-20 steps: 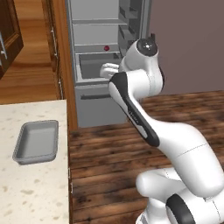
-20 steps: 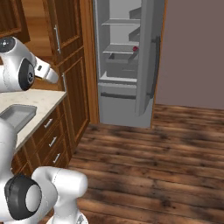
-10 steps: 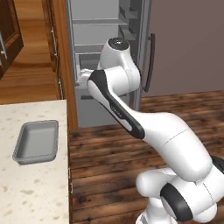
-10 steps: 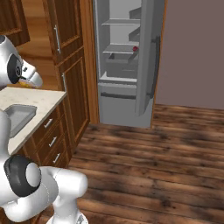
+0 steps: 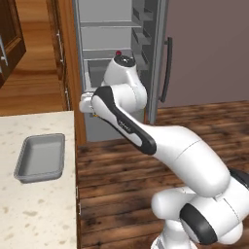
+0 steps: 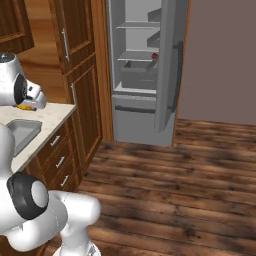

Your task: Pick the orange and pear from the fridge and place them inside the tupperware on the counter.

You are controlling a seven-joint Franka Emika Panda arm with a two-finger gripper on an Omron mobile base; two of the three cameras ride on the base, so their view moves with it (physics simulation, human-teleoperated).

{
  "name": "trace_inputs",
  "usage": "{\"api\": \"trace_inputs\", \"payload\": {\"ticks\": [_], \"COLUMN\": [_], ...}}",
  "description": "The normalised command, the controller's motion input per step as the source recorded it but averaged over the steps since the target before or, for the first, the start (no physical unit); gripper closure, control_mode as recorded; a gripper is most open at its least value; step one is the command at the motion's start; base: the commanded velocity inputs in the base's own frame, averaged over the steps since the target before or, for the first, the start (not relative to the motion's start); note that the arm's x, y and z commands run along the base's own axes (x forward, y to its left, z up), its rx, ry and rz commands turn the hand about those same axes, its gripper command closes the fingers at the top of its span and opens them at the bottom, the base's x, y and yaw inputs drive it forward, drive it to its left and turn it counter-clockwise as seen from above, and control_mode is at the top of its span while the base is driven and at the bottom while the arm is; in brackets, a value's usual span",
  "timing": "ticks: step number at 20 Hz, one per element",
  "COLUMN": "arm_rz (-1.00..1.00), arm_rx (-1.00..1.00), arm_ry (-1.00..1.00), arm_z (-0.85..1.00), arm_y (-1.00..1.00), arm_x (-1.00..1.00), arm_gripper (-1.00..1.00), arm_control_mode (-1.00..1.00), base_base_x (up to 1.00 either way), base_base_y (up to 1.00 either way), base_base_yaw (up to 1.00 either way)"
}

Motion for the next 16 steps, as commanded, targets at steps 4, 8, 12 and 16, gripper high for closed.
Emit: {"api": "trace_inputs", "payload": {"ticks": [4, 8, 12, 16], "arm_rz": [0.52, 0.56, 0.55, 0.39], "arm_rx": [0.01, 0.00, 0.00, -0.03], "arm_ry": [0.00, 0.01, 0.04, 0.05], "arm_z": [-0.63, -0.50, -0.36, -0.23], "arm_y": [0.00, 0.12, 0.26, 0.55], "arm_x": [0.01, 0.20, 0.42, 0.64], "arm_gripper": [1.00, 1.00, 1.00, 1.00], "arm_control_mode": [-1.00, -1.00, -1.00, -1.00], "base_base_x": [0.00, 0.00, 0.00, 0.00], "base_base_y": [0.00, 0.00, 0.00, 0.00], "base_base_yaw": [0.00, 0.00, 0.00, 0.00]}}
